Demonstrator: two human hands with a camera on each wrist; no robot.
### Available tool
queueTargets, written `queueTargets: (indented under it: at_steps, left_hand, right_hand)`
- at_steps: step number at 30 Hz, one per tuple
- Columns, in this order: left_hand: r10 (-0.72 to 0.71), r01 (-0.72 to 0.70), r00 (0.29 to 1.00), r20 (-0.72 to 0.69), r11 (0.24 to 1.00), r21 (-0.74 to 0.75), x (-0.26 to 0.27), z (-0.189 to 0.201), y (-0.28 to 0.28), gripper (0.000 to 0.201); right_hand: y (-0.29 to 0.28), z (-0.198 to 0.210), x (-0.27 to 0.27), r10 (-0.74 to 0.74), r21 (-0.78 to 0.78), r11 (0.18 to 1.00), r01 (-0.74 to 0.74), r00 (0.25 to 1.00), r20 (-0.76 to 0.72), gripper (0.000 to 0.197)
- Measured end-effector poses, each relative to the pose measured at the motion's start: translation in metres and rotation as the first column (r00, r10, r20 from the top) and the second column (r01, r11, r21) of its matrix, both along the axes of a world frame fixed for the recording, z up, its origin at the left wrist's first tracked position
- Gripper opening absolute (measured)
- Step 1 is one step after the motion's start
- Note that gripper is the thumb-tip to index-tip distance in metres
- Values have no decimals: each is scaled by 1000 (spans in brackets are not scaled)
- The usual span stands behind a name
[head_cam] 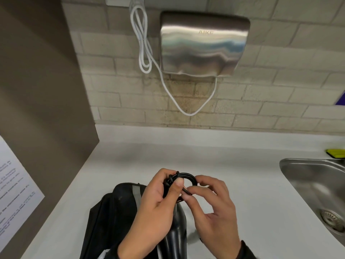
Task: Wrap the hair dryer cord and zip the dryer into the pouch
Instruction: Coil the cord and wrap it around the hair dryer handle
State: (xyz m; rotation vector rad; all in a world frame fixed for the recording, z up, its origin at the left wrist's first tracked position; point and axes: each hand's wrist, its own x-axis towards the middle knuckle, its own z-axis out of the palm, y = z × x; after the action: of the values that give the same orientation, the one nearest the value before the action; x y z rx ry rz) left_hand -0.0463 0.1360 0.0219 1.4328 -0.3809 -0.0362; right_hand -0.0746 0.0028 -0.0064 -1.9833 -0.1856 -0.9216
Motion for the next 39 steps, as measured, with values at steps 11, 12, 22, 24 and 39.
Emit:
queueTargets:
  at_steps: [11,12,22,24,39]
  left_hand:
    - [149,-158,980,131,986,58,13,-2,-5,24]
    - [159,-165,980,118,985,48,16,-2,-4,24]
    - [140,-153,983,121,983,104,14,-5,-2,18]
    - [119,-136,984,130,983,126,12,-5,-2,22]
    - [92,-101,990,108,991,83,3,-2,-5,19]
  right_hand:
    - [-26,45,-22,531,632,733,-251,792,-301,53]
    - [-30,45,-25,542,647,716,-262,793,-279,57]
    - [-48,46,-40,660,907,353,-229,748,-68,47]
    - [-45,56,-43,653,929,302,-215,756,-37,50]
    - [-52,67,-38,809,962,-125,-243,536,240,22]
